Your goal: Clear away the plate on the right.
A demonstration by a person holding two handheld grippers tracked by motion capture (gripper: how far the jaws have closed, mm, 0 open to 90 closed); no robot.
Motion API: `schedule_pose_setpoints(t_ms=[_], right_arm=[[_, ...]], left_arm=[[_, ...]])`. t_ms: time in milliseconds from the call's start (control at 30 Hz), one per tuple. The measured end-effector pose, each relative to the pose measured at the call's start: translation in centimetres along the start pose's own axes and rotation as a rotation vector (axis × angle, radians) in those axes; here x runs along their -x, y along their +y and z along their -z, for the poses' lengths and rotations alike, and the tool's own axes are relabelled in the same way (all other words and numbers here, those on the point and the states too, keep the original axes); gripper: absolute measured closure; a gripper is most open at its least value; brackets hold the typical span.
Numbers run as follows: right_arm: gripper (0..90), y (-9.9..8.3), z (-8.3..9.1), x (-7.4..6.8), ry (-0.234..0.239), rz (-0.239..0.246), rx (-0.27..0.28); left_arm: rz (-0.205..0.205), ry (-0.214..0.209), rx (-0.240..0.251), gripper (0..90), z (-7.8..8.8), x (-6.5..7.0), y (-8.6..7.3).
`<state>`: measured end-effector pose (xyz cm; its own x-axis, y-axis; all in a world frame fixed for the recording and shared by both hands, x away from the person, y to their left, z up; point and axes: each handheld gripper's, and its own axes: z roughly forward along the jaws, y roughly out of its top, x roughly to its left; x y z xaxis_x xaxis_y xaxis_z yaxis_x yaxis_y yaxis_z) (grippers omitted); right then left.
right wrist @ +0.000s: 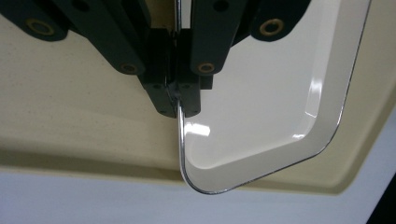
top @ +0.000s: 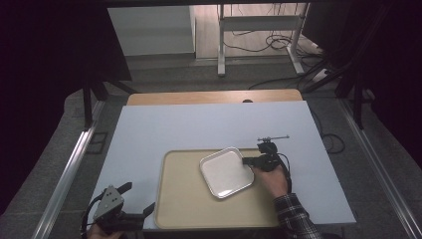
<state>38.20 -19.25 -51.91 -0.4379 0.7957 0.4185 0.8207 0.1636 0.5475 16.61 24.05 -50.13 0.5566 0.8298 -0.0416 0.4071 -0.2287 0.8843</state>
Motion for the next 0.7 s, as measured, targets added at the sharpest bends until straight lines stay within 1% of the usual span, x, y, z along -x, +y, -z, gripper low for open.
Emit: schedule_pose_setpoints(t_ms=[100, 133, 167, 200, 233, 267, 333, 400, 467, 533, 600, 700], right_arm=[[87.1, 0.0, 0.0, 0.0, 0.005, 0.01, -0.001], [80.4, 0.1, 0.0, 0.0, -0.001, 0.026, 0.005], [80.4, 0.1, 0.0, 0.0, -0.001, 0.026, 0.005], [76.4, 0.1, 0.1, -0.1, -0.011, 0.047, 0.006], [76.4, 0.1, 0.1, -0.1, -0.011, 0.047, 0.006], [74.1, 0.0, 0.3, -0.1, -0.016, 0.063, 0.012], [72.7, 0.0, 0.6, -0.3, -0.015, 0.095, 0.022], [71.1, -0.2, 1.1, -0.5, -0.022, 0.147, 0.034], [70.8, -0.5, 1.5, -0.7, -0.029, 0.194, 0.049], [71.3, -0.9, 1.9, -1.0, -0.034, 0.228, 0.059], [72.9, -1.2, 2.3, -1.3, -0.04, 0.253, 0.064], [77.8, -1.6, 2.9, -1.7, -0.021, 0.285, 0.078]], left_arm=[[0.0, 0.0, 0.0, 0.0, 0.0, 0.0, 0.0], [-0.001, -0.001, 0.0, 0.0, 0.0, 0.0, 0.0], [-0.001, -0.001, 0.0, 0.0, 0.0, 0.0, 0.0], [-0.001, 0.0, 0.0, 0.0, 0.0, 0.0, 0.0], [-0.001, 0.0, 0.0, 0.0, 0.0, 0.0, 0.0], [-0.001, 0.0, 0.0, 0.0, 0.0, 0.0, 0.0], [-0.002, 0.0, 0.0, 0.0, 0.0, 0.0, 0.0], [-0.002, 0.0, 0.0, 0.0, 0.0, 0.0, 0.0], [-0.003, 0.0, -0.001, 0.0, 0.0, 0.0, 0.0], [-0.003, -0.001, -0.001, 0.0, 0.0, 0.0, 0.0], [-0.003, -0.001, 0.0, 0.0, 0.0, 0.0, 0.0], [-0.002, -0.002, 0.001, 0.0, 0.0, 0.0, 0.0]])
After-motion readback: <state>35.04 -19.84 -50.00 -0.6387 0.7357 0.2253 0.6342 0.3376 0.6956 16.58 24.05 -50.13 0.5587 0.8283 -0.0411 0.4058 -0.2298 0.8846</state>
